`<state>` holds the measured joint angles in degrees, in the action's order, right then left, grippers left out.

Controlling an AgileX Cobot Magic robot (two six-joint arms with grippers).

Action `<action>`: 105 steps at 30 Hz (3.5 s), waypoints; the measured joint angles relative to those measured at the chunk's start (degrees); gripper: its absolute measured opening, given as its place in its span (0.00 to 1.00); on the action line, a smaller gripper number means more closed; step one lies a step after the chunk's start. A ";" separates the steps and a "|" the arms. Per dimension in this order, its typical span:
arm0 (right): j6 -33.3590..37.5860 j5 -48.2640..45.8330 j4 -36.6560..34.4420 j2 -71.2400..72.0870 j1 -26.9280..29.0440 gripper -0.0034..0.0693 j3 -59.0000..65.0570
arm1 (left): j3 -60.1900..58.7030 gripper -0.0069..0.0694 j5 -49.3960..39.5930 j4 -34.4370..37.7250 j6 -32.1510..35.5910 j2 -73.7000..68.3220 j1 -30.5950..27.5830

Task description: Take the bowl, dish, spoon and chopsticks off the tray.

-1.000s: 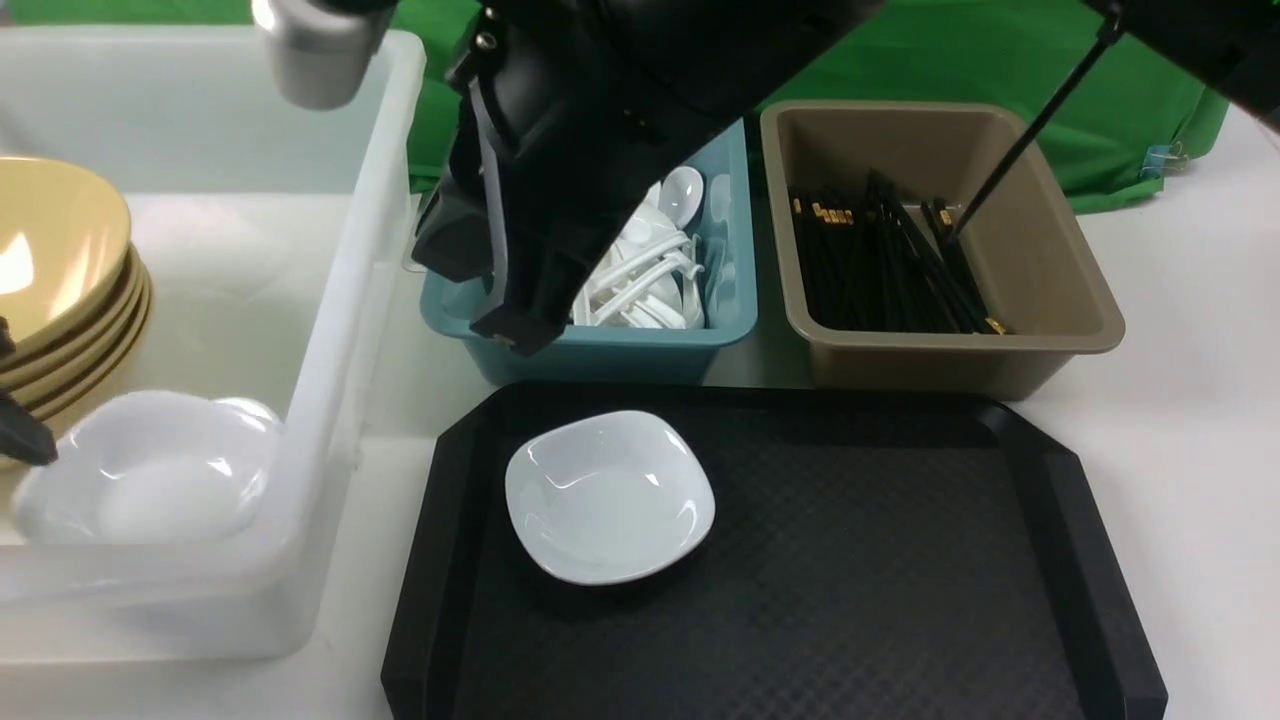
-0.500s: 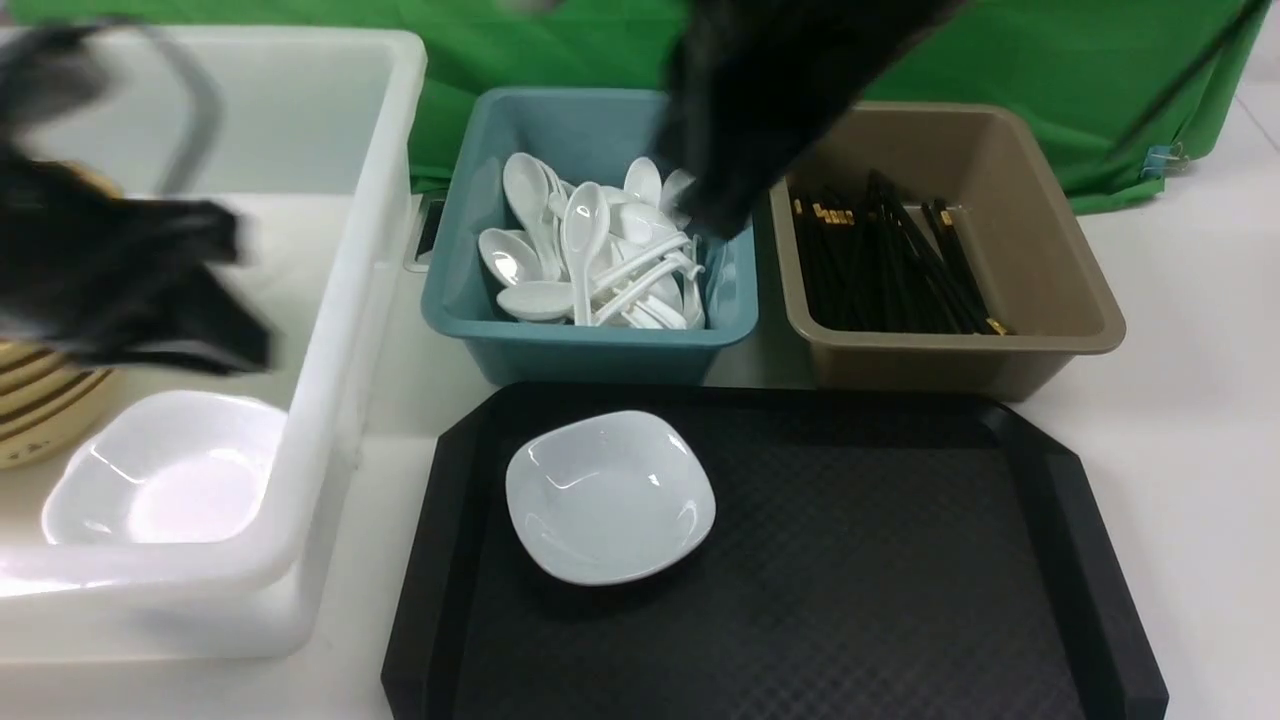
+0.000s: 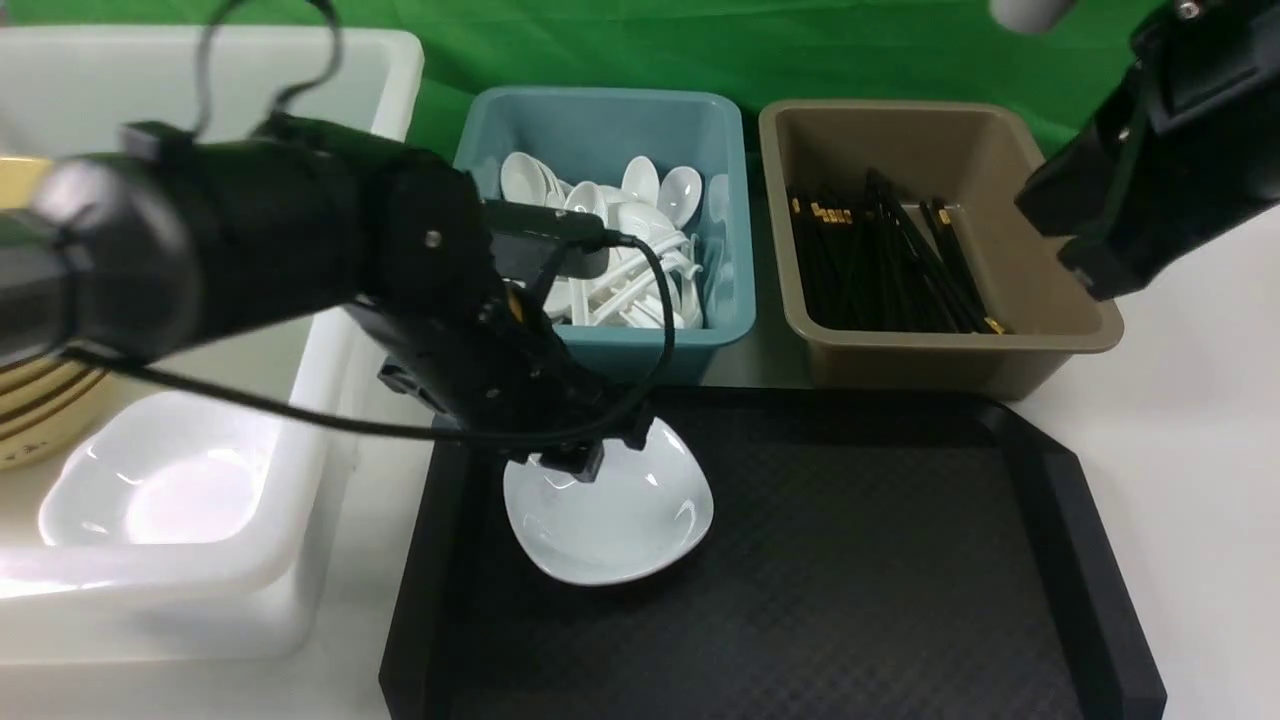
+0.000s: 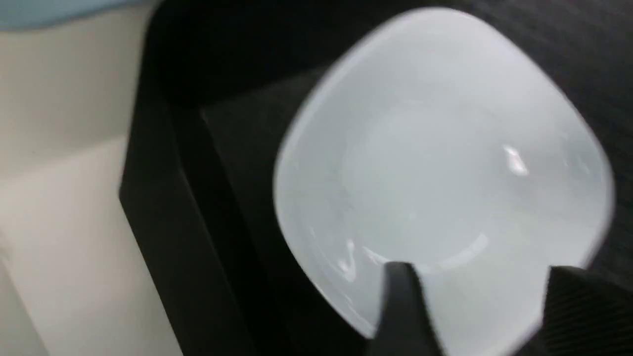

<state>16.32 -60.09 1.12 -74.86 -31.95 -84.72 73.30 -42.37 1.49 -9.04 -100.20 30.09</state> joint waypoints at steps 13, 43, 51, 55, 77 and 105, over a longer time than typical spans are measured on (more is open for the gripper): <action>-0.12 2.68 -0.76 1.84 0.00 0.09 0.79 | 5.09 0.83 4.55 -2.65 0.79 -11.31 -3.89; 14.75 6.04 -16.53 -1.52 -4.00 0.10 -3.99 | 5.39 0.11 -7.62 14.33 7.82 10.65 -11.52; 19.46 1.77 -19.56 -18.04 -15.05 0.10 -24.78 | -1.02 0.11 -8.99 20.50 10.28 21.71 -39.57; 19.52 -1.21 -19.82 -26.22 -18.21 0.10 -34.05 | -7.93 0.11 -8.52 26.10 13.74 22.56 -49.63; 16.05 -6.08 -19.75 -37.19 -19.97 0.11 -45.72 | -13.30 0.71 -15.95 23.55 23.89 18.05 -56.52; -23.28 30.50 15.96 42.10 -3.50 0.06 21.63 | -28.47 0.08 3.17 20.79 25.49 79.10 -16.47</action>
<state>-6.96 -29.59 17.08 -32.76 -35.45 -63.09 44.83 -39.19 22.28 16.45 -21.10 13.63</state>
